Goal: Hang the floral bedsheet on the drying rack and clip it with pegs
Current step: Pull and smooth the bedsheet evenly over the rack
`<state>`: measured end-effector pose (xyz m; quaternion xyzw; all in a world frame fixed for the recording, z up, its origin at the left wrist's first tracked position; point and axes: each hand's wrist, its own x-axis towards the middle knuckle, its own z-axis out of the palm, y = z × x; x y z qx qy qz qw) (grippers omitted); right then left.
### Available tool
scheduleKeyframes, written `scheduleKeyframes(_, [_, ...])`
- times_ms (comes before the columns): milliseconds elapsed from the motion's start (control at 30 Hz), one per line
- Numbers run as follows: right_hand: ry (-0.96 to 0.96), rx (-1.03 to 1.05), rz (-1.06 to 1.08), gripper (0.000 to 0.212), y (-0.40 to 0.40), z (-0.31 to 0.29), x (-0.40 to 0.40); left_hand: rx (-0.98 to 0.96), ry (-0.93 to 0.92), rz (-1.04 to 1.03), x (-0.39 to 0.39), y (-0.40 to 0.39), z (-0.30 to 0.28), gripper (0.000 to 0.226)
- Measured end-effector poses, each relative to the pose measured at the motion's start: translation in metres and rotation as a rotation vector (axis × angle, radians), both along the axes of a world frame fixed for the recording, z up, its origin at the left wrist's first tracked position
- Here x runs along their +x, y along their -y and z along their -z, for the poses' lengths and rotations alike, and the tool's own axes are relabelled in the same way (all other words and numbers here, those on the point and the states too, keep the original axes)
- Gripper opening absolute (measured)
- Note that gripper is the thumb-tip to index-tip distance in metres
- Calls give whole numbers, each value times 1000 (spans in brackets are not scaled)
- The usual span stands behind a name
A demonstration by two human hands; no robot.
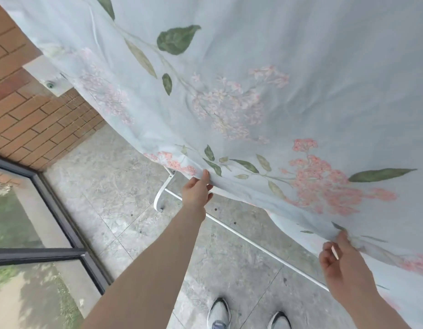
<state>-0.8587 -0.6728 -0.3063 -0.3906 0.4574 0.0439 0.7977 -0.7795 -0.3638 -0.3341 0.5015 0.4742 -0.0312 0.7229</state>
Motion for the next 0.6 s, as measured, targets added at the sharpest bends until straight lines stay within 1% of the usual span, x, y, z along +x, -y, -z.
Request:
scheduleKeyframes(67, [-62,-100,18,14,-11,9,2,58,-5,-7,2,-9,4,17])
scheduleKeyframes(100, [-92,-143,1,12,-16,12,5,86,-12,-9,4,-14,6,18])
scheduleKeyframes(200, [-162,-213,-39,14,-28,23,12,171,-71,20,4,-25,19,21])
scheduleKeyframes(267, [-193,-239,-29,17,-32,36,14,200,-99,39,4,-27,29,23])
scheduleKeyframes(467, [-231,-305,-38,18,-36,71,26,260,-114,79,18,-37,60,36])
scheduleKeyframes(600, [-278,-352,-34,23,-39,94,22,275,-136,83,21,-39,84,29])
